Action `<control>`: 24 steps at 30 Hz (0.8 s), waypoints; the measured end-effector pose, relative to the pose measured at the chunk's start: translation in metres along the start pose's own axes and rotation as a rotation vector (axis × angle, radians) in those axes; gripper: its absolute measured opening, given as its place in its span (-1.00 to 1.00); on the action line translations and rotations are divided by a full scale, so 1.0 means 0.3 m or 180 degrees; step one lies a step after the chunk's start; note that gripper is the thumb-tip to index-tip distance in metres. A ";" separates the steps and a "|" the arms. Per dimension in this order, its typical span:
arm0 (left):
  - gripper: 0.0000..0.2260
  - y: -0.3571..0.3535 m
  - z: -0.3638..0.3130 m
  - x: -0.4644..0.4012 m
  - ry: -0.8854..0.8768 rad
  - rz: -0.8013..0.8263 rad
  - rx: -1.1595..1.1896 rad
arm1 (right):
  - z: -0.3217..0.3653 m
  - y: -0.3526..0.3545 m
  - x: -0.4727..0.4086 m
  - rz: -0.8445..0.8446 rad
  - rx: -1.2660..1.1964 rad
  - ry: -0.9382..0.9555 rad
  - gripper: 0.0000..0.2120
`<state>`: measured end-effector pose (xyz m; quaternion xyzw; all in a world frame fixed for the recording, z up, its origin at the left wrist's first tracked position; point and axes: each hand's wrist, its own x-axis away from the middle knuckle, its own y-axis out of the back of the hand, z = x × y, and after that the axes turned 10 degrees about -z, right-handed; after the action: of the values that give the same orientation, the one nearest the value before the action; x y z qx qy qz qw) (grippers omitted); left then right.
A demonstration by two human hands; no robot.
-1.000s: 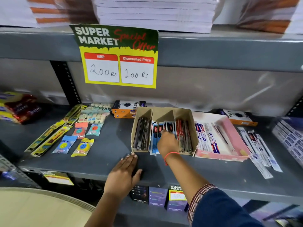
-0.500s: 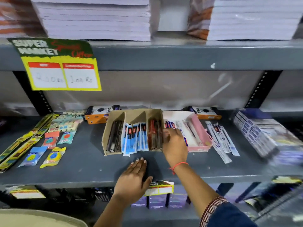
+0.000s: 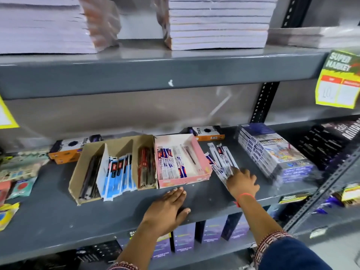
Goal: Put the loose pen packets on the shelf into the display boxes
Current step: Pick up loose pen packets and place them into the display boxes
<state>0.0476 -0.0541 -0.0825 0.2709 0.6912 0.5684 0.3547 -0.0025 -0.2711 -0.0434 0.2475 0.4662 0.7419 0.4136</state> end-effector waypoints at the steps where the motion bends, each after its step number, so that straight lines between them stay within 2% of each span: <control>1: -0.23 -0.001 0.008 0.002 -0.0005 0.0000 0.0042 | -0.011 -0.007 -0.010 0.0085 0.0092 0.0053 -0.63; 5: -0.24 -0.031 0.032 0.004 0.0097 0.0076 0.0210 | -0.009 -0.018 -0.043 -0.0159 -0.0127 -0.0019 -0.68; 7: -0.12 -0.029 0.026 0.002 0.0039 -0.0091 0.0294 | 0.000 -0.014 -0.062 -0.0308 -0.0277 -0.0075 -0.69; 10: 0.01 -0.021 0.032 0.005 0.0173 0.0008 0.0345 | 0.005 -0.011 -0.092 -0.0182 -0.0038 0.0175 -0.68; 12: 0.02 -0.023 0.028 0.004 0.0191 0.0071 0.0311 | 0.002 -0.015 -0.109 -0.0079 0.0180 0.0384 -0.69; 15: 0.02 -0.030 0.032 0.004 0.0169 0.0065 0.0315 | 0.001 -0.012 -0.119 -0.0157 0.0064 0.0432 -0.70; 18: 0.01 -0.022 0.026 0.006 0.0202 0.0052 0.0333 | -0.006 -0.006 -0.131 -0.0189 -0.0242 0.0268 -0.72; 22: 0.02 -0.017 0.021 0.005 0.0222 0.0012 0.0391 | -0.024 0.016 -0.140 -0.0147 -0.0828 -0.0236 -0.75; 24: -0.06 -0.018 0.018 0.003 0.0175 -0.0077 0.0289 | -0.029 0.021 -0.133 -0.0201 -0.1014 -0.0312 -0.74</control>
<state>0.0515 -0.0515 -0.0884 0.2626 0.7290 0.5394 0.3297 0.0100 -0.3105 -0.0410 0.1999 0.3296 0.7800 0.4930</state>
